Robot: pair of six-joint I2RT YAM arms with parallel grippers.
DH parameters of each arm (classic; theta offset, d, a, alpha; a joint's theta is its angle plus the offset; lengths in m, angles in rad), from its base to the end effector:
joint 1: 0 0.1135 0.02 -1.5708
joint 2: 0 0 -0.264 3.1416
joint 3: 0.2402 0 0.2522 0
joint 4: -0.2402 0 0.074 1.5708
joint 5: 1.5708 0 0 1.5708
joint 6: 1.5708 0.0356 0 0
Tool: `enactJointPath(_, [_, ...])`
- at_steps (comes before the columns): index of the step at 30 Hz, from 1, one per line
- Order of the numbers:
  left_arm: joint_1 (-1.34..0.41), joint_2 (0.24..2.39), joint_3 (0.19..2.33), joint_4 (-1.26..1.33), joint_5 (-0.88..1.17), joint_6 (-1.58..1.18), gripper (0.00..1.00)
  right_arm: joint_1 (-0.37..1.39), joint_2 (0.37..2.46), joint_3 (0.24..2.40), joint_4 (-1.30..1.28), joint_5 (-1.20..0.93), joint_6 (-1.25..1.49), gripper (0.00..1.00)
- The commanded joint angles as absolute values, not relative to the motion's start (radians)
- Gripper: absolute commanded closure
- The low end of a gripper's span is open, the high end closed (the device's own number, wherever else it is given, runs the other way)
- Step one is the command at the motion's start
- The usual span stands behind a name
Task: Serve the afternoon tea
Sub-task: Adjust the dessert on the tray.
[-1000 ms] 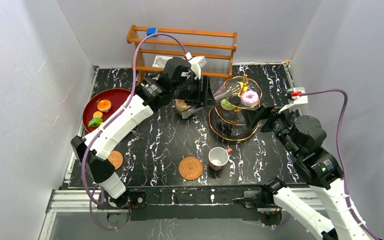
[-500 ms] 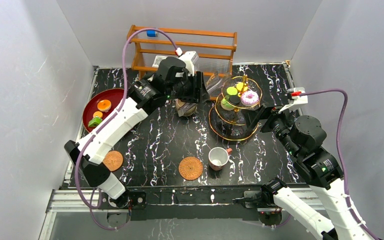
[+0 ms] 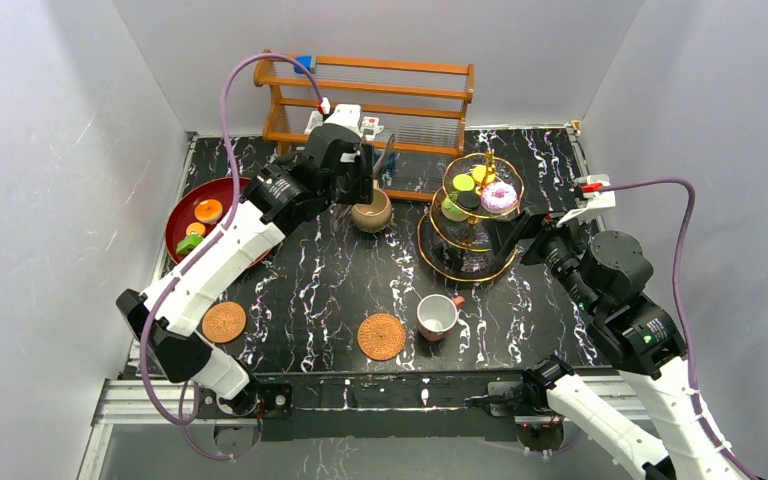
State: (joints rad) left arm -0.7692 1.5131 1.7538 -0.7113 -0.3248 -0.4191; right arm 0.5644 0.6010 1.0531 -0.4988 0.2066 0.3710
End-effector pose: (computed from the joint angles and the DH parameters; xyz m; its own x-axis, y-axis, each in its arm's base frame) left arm 0.2410 -0.2175 0.4449 -0.4827 -0.0695 -0.8730 0.2829 0.9310 -0.2305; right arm 0.0927 0.0501 0.4187 -0.1638 0.3163 -0.9344 -0.3123 0.8819 0.3532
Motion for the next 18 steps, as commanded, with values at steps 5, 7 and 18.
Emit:
enactJointPath(5, [-0.686, 1.487, 1.674, -0.766, -0.531, -0.385, 0.51, 0.568, 0.593, 1.085, -0.462, 0.207, 0.374, 0.01])
enactJointPath(7, [-0.633, 1.479, 1.643, -0.766, -0.510, -0.393, 0.52, 0.568, 0.595, 1.086, -0.462, 0.207, 0.374, 0.01])
enactJointPath(18, [-0.407, 1.393, 1.473, -0.774, -0.502, -0.397, 0.52, 0.568, 0.590, 1.072, -0.460, 0.210, 0.375, 0.01])
